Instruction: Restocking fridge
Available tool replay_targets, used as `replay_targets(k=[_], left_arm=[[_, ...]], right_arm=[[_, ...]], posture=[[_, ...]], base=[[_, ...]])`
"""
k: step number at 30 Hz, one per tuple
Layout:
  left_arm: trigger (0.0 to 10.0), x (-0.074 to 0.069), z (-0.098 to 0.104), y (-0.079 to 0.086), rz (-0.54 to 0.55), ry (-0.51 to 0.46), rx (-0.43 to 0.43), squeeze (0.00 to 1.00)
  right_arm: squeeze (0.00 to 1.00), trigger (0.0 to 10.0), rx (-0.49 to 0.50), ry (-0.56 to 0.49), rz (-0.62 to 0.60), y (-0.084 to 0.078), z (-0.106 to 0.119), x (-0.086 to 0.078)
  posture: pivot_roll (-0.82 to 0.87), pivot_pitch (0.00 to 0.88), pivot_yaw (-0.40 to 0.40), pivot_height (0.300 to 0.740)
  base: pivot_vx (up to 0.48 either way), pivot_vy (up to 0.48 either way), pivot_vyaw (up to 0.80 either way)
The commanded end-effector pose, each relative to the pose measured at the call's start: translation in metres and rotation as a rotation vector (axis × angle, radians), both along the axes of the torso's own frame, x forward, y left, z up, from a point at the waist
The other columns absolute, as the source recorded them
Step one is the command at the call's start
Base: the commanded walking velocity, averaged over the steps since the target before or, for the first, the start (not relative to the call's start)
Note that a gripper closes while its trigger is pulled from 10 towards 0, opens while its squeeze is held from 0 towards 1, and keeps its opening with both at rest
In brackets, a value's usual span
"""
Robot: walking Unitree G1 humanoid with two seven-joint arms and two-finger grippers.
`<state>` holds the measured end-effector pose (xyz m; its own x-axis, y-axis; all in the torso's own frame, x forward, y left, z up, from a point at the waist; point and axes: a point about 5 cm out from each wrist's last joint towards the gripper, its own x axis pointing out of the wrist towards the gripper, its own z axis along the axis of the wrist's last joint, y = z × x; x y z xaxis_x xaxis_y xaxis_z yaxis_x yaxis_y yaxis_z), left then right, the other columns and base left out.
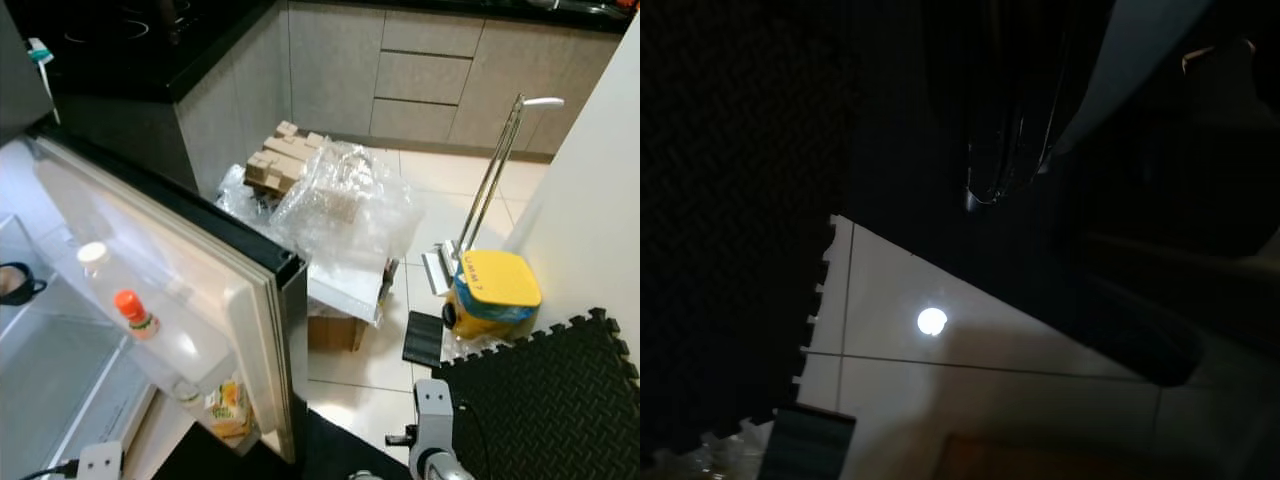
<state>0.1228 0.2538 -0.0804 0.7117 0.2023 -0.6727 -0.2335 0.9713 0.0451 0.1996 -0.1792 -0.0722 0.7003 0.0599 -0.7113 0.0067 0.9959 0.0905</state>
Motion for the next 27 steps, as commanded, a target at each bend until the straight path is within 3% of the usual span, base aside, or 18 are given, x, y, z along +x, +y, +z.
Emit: replay_targets(k=[1,19,27], left_arm=[[10.0,-0.008,-0.003,0.000,0.003,0.020,-0.009,0.00],[10.0,-0.001,-0.002,-0.009,-0.019,0.002,-0.009,0.00],[10.0,-0.002,-0.006,-0.015,-0.030,0.031,-0.008,0.00]], right_arm=[[0.00,10.0,-0.005,0.007,-0.012,-0.003,0.000,0.000],[0.00,10.0,0.011,-0.006,-0.017,-0.002,0.001,0.001],[0.00,10.0,0.015,-0.012,0.049,0.002,0.002,0.003]], posture=[[-0.06,0.089,-0.039,0.740],[-0.06,0.090,-0.036,0.740],[-0.06,0.096,-0.039,0.740]], base=[[-0.334,0.000,0.00],[-0.331,0.000,0.00],[0.000,0.000,0.00]])
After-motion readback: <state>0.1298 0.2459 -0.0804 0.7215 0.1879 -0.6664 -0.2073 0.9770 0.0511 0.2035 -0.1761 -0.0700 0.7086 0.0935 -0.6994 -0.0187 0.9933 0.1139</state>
